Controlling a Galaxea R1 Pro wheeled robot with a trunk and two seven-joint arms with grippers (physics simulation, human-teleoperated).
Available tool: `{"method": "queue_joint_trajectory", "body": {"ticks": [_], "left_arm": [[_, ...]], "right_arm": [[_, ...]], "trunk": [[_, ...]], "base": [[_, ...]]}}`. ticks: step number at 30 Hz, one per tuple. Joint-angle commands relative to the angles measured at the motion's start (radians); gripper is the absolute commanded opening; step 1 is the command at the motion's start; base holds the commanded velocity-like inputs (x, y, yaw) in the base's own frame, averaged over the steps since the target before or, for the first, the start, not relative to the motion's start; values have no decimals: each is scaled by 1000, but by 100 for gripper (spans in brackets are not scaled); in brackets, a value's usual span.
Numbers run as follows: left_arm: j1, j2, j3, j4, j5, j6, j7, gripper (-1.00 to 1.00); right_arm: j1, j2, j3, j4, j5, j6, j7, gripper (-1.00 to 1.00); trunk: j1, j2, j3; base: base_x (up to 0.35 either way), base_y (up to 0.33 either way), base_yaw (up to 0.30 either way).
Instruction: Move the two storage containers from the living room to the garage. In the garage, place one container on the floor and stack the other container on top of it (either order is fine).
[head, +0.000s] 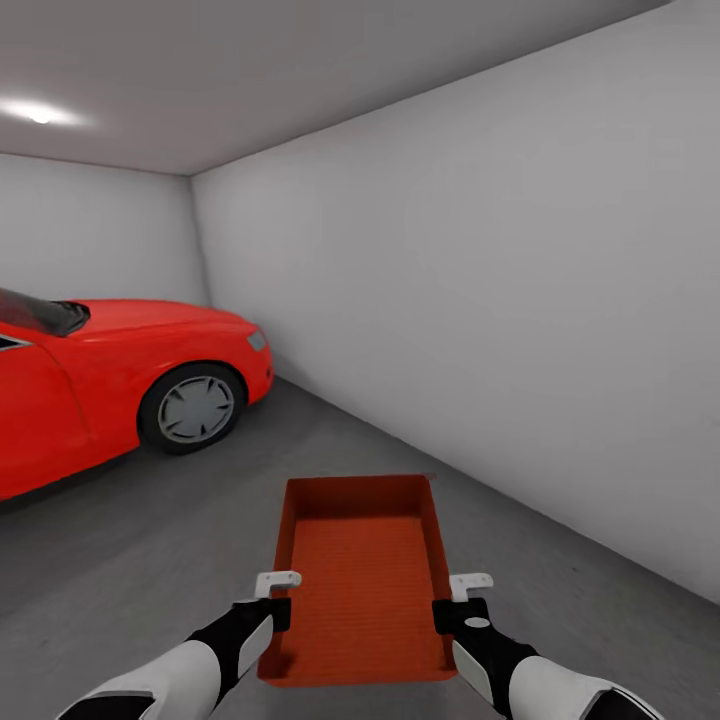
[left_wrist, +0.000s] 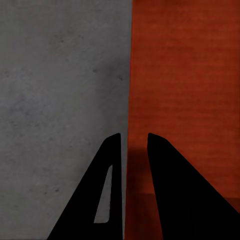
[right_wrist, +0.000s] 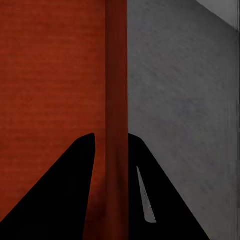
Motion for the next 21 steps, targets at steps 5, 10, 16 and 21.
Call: {"method": "queue_joint_trajectory", "body": {"ticks": [5,10,16,21], "left_arm": [[0,15,-17,-6,-21,7,22,-100],[0,15,-17,-6,-21,7,22,-100],[0,15,-17,-6,-21,7,22,-100],[0,15,-17,-6,-21,7,22,-100]], "right_arm": [[-1,0,-23,32,-20,-6,-10,-100],[-1,0,-23,32,-21,-6,-9,-100],[-1,0,-23,32,-21,-6,-9,-100],[-1,0,-23,32,-20,-6,-10,-100]], "trunk": [[1,-2,-2],[1,-2,-2],[1,-2,-2],[1,-2,-2]], "base": [[322,0,-258],[322,0,-258],[322,0,-258],[322,0,-258]]}}
